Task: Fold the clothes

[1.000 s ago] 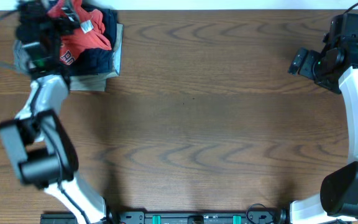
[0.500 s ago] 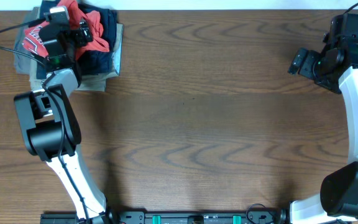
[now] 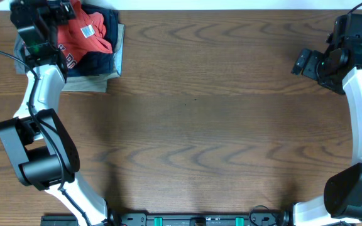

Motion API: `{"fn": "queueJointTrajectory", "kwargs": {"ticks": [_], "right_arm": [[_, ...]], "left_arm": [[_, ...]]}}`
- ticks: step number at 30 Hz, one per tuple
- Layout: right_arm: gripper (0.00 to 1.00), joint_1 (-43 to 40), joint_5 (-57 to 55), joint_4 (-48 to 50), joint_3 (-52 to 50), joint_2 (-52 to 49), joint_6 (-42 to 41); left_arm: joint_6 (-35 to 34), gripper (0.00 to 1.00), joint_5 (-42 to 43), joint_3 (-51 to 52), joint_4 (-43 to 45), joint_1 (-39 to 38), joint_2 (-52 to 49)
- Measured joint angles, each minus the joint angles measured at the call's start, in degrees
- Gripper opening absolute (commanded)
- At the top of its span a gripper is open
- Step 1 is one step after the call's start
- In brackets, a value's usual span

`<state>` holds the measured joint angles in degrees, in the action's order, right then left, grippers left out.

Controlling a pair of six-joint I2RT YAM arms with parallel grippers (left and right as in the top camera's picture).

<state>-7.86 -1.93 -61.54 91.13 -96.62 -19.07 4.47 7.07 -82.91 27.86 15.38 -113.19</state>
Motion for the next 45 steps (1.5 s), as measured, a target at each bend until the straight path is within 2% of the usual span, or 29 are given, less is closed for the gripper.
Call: {"fn": "queueJointTrajectory", "kwargs": {"ticks": [5,14,19,24,30,33,39,45], "right_arm": [[0.99,0.0,0.0,0.0,0.0,0.0,0.0],[0.99,0.0,0.0,0.0,0.0,0.0,0.0],[0.99,0.0,0.0,0.0,0.0,0.0,0.0],[0.99,0.0,0.0,0.0,0.0,0.0,0.0],[0.99,0.0,0.0,0.0,0.0,0.0,0.0],[0.99,0.0,0.0,0.0,0.0,0.0,0.0],[0.99,0.0,0.0,0.0,0.0,0.0,0.0],[0.99,0.0,0.0,0.0,0.0,0.0,0.0]], "left_arm": [[0.1,0.98,0.0,0.1,-8.3,0.0,-3.1],[0.1,0.98,0.0,0.1,-10.8,0.0,-7.9],[0.1,0.98,0.0,0.1,-12.2,0.0,-6.2],[-1.8,0.98,0.1,0.7,-16.8,0.0,2.5],[-8.4,0.98,0.0,0.5,-32.8,0.0,22.4],[-12.0,0.98,0.1,0.0,-46.1,0.0,31.3],[-16.6,0.98,0.0,0.1,-68.4,0.0,41.3],[-18.0,0.98,0.0,4.4,-80.8,0.0,49.7]]}}
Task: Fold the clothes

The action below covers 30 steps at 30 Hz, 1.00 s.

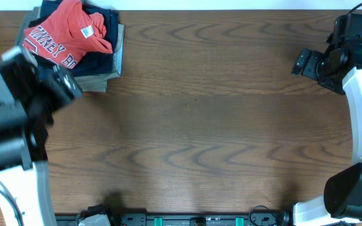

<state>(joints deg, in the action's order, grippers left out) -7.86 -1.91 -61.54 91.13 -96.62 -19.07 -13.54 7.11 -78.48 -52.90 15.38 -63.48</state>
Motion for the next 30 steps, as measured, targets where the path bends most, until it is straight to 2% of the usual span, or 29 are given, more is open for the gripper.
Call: {"fn": "queueJointTrajectory", "kwargs": {"ticks": [4,12,17,30], "right_arm": [[0.99,0.0,0.0,0.0,0.0,0.0,0.0],[0.99,0.0,0.0,0.0,0.0,0.0,0.0],[0.99,0.0,0.0,0.0,0.0,0.0,0.0],[0.99,0.0,0.0,0.0,0.0,0.0,0.0]], "left_arm": [[-0.2,0.98,1.2,6.3,-2.1,0.0,7.6],[-0.2,0.98,12.9,17.6,-8.3,0.1,21.8],[-0.3,0.98,15.5,18.1,-14.2,0.1,22.8],[-0.3,0.98,16.8,18.1,-17.3,0.0,22.8]]}}
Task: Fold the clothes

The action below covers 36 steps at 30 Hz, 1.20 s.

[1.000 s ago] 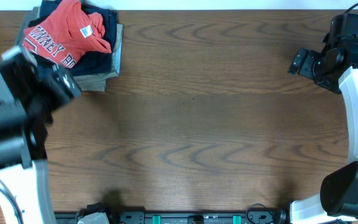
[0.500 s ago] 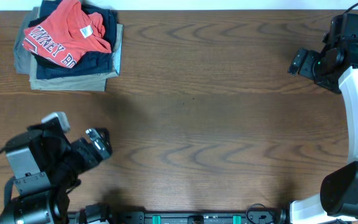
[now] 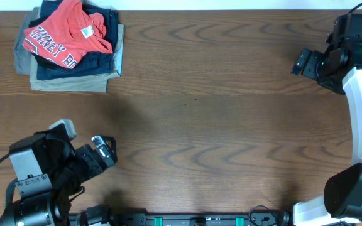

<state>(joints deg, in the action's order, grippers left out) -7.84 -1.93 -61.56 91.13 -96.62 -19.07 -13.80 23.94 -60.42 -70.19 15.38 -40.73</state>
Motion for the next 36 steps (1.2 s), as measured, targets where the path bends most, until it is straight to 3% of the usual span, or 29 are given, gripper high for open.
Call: {"fn": "queueJointTrajectory", "kwargs": {"ticks": [7,19,27,36], "right_arm": [[0.99,0.0,0.0,0.0,0.0,0.0,0.0],[0.99,0.0,0.0,0.0,0.0,0.0,0.0],[0.99,0.0,0.0,0.0,0.0,0.0,0.0],[0.99,0.0,0.0,0.0,0.0,0.0,0.0]], "left_arm": [[-0.1,0.98,0.2,3.0,0.9,-4.2,1.4],[-0.2,0.98,0.2,27.8,31.6,-13.5,21.3],[-0.1,0.98,0.1,38.8,48.6,-14.3,33.0],[-0.2,0.98,-3.7,48.3,58.4,-14.3,39.8]]}}
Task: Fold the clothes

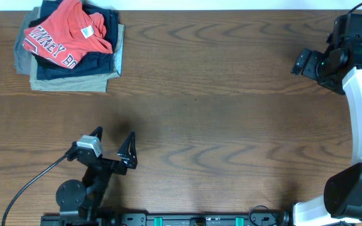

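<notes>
A stack of clothes point(74, 75) lies at the table's far left corner. A crumpled red T-shirt point(61, 34) with white lettering sits on top, over a navy garment point(99, 63) and grey-olive folded pieces. My left gripper point(113, 141) is open near the front left of the table, far from the pile, with nothing between its fingers. My right gripper point(302, 62) hangs at the far right, well away from the clothes; its jaws are too small and dark to read.
The brown wooden table point(219, 125) fills the view. The left arm's base point(74, 194) and cable lie at the front left edge. The right arm's white link point(360, 107) runs along the right edge.
My left arm has straightened at the front left edge, and its gripper now points away from the edge with its fingers spread open. The clothes and the right arm are unchanged.
My left gripper was first over the clothes pile at the far left corner. Then it was clear of the pile, leaving the red shirt on top. Later the arm was down at the front left edge, where it now sits with open fingers. The right arm never moved.
</notes>
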Motion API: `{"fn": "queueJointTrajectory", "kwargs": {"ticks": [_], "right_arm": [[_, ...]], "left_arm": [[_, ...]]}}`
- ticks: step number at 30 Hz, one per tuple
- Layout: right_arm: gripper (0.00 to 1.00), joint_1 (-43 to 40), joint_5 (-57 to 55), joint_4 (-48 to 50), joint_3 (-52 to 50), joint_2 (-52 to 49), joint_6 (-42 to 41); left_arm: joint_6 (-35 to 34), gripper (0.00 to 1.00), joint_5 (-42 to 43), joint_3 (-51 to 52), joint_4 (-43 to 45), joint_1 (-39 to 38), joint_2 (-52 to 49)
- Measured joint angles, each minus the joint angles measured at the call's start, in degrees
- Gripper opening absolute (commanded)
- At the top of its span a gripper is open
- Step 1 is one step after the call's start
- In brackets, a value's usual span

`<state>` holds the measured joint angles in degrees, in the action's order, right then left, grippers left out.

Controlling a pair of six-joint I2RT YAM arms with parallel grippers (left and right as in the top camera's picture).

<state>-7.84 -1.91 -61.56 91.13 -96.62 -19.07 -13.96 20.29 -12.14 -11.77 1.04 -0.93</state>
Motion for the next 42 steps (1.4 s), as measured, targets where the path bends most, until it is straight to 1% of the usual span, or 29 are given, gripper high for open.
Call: {"fn": "queueJointTrajectory", "kwargs": {"ticks": [11,25,42], "right_arm": [[0.99,0.0,0.0,0.0,0.0,0.0,0.0],[0.99,0.0,0.0,0.0,0.0,0.0,0.0],[0.99,0.0,0.0,0.0,0.0,0.0,0.0]], "left_arm": [[0.0,0.98,-9.8,5.8,4.4,0.0,0.2],[0.0,0.98,-16.3,10.7,9.8,0.0,0.3],[0.0,0.98,-17.3,10.7,9.6,0.0,0.3]]}}
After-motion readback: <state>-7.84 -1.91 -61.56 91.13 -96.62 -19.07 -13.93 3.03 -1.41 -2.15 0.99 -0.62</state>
